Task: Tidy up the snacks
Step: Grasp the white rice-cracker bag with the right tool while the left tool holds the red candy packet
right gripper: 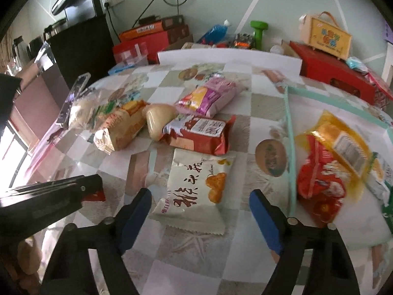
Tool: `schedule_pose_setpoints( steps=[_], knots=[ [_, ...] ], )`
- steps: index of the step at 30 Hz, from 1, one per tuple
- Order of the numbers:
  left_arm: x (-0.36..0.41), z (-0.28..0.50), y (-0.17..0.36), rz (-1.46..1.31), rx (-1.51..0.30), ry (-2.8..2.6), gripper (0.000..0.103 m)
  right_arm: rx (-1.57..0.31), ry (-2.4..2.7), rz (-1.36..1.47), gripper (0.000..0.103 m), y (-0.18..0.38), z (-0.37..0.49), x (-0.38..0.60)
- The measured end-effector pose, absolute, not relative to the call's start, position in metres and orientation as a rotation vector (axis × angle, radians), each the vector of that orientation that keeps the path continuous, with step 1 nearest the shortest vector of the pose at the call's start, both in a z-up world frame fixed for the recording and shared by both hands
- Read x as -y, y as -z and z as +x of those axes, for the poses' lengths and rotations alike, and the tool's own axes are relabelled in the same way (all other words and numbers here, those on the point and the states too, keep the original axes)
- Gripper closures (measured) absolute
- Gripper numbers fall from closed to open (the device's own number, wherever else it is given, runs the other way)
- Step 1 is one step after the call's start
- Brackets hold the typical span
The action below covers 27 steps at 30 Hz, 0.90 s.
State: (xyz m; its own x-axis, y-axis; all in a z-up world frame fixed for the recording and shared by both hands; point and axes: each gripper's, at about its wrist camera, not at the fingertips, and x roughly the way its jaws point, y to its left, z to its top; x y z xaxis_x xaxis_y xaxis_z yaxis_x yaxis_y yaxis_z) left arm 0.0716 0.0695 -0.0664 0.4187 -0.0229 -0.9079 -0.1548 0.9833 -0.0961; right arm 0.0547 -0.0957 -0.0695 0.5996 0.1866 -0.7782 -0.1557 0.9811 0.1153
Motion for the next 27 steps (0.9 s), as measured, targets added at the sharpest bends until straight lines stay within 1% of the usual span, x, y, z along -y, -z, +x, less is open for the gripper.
schedule_pose_setpoints(
  steps=[3,11,13,14,23,27],
  knots=[
    [-0.069,0.072,0.069,-0.178,-1.142,-0.080,0.080,-0.918,-0.196,0.028,0.027,0.075,0.060,0.094],
    [-0.068,0.075,0.075,-0.180,-1.146,-0.084,0.080,-0.919,-0.183,-0.030,0.028,0.080,0.064,0.085],
    [-0.067,0.076,0.076,-0.175,-1.144,-0.084,0.080,-0.915,-0.168,-0.066,0.037,0.081,0.064,0.082],
    [-0.067,0.076,0.076,-0.175,-1.143,-0.084,0.080,-0.908,-0.157,-0.082,0.047,0.080,0.064,0.081],
    [-0.070,0.077,0.074,-0.187,-1.132,-0.089,0.080,-0.910,-0.178,-0.007,0.047,0.072,0.059,0.094],
    [-0.071,0.075,0.069,-0.192,-1.118,-0.093,0.083,-0.894,-0.202,0.037,0.047,0.064,0.053,0.097]
  ],
)
